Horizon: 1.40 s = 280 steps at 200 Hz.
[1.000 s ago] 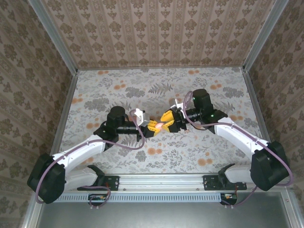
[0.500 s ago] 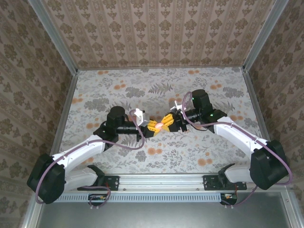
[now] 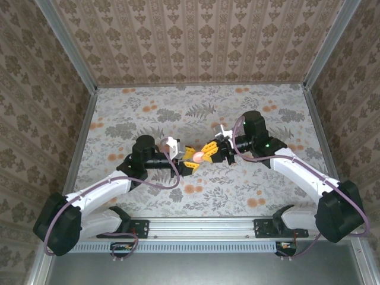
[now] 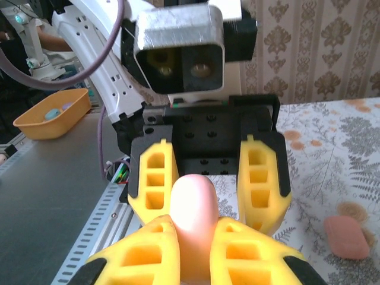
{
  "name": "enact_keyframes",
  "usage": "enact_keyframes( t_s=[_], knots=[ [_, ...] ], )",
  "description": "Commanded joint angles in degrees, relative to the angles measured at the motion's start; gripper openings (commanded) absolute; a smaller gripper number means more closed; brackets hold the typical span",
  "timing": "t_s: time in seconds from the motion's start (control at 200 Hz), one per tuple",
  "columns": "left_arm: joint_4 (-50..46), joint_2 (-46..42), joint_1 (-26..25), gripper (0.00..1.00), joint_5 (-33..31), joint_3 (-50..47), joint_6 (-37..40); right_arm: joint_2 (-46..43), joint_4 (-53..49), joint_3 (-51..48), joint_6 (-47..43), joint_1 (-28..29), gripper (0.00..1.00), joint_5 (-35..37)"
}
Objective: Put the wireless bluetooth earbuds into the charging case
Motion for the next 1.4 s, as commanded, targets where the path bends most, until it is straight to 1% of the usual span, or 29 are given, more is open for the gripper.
enact_keyframes(
  t_s=[0.0, 0.245, 0.35, 0.455, 0.525, 0.57, 0.62, 0.68, 0.755, 0.915, 0.975, 1.05, 1.105, 1.17, 1.22, 1.27, 1.395],
  knots=[
    [3.3, -0.6, 0.1, 0.46, 0.6, -0.5, -1.2, -1.2, 4.0, -1.3, 2.0, -0.2, 0.06, -0.8],
    [7.1, -0.6, 0.3, 0.45, 1.6, -0.9, -3.6, -0.5, 5.1, -1.8, 2.8, -0.2, 0.06, -1.1],
    [7.8, -0.4, 0.3, 0.37, 2.2, -0.8, -4.2, -0.3, 5.6, -1.7, 3.1, -0.2, 0.06, -1.3],
    [7.8, -0.3, 0.3, 0.35, 2.6, -0.8, -4.4, -0.1, 5.8, -1.7, 3.1, -0.2, 0.06, -1.3],
    [7.8, -0.4, 0.2, 0.30, 2.7, -0.7, -4.5, 0.0, 6.0, -1.7, 3.2, -0.2, 0.07, -1.3],
    [7.8, -0.4, 0.2, 0.29, 2.8, -0.6, -4.5, 0.1, 6.0, -1.7, 3.2, -0.2, 0.07, -1.3],
    [7.8, -0.4, 0.3, 0.30, 2.8, -0.6, -4.6, 0.1, 5.7, -1.7, 3.1, -0.2, 0.06, -1.2],
    [7.9, -0.6, 0.2, 0.36, 2.6, -0.5, -4.8, 0.2, 5.7, -1.8, 3.0, -0.1, 0.07, -1.2],
    [7.9, -0.7, 0.3, 0.36, 2.6, -0.4, -4.8, 0.1, 5.6, -1.9, 2.9, -0.2, 0.07, -1.1],
    [7.6, -0.6, 0.3, 0.29, 2.8, -0.2, -4.8, 0.1, 5.6, -1.9, 2.9, -0.2, 0.07, -1.1],
    [7.5, -0.5, 0.3, 0.25, 2.8, -0.2, -4.7, 0.1, 5.6, -1.9, 2.8, -0.2, 0.07, -1.0],
    [7.5, -0.6, 0.2, 0.24, 2.9, -0.2, -4.7, 0.2, 5.3, -1.9, 2.6, -0.2, 0.07, -0.9],
    [7.3, -0.6, 0.2, 0.21, 3.0, -0.1, -4.7, 0.2, 5.0, -1.9, 2.4, -0.2, 0.07, -0.9],
    [7.1, -0.6, 0.3, 0.18, 2.9, 0.0, -4.5, 0.2, 4.8, -1.8, 2.4, -0.2, 0.10, -0.5],
    [6.7, -0.6, 0.2, 0.17, 2.9, 0.1, -4.2, 0.2, 4.8, -1.8, 2.7, -0.2, 0.21, 0.4],
    [6.2, -0.6, 0.3, 0.17, 2.9, 0.2, -3.9, 0.2, 4.7, -1.7, 2.9, -0.2, 0.27, 1.1],
    [5.5, -0.7, 0.3, 0.16, 3.1, 0.4, -3.7, 0.2, 3.9, -1.2, 3.3, -0.2, 0.36, 4.4]
  ],
)
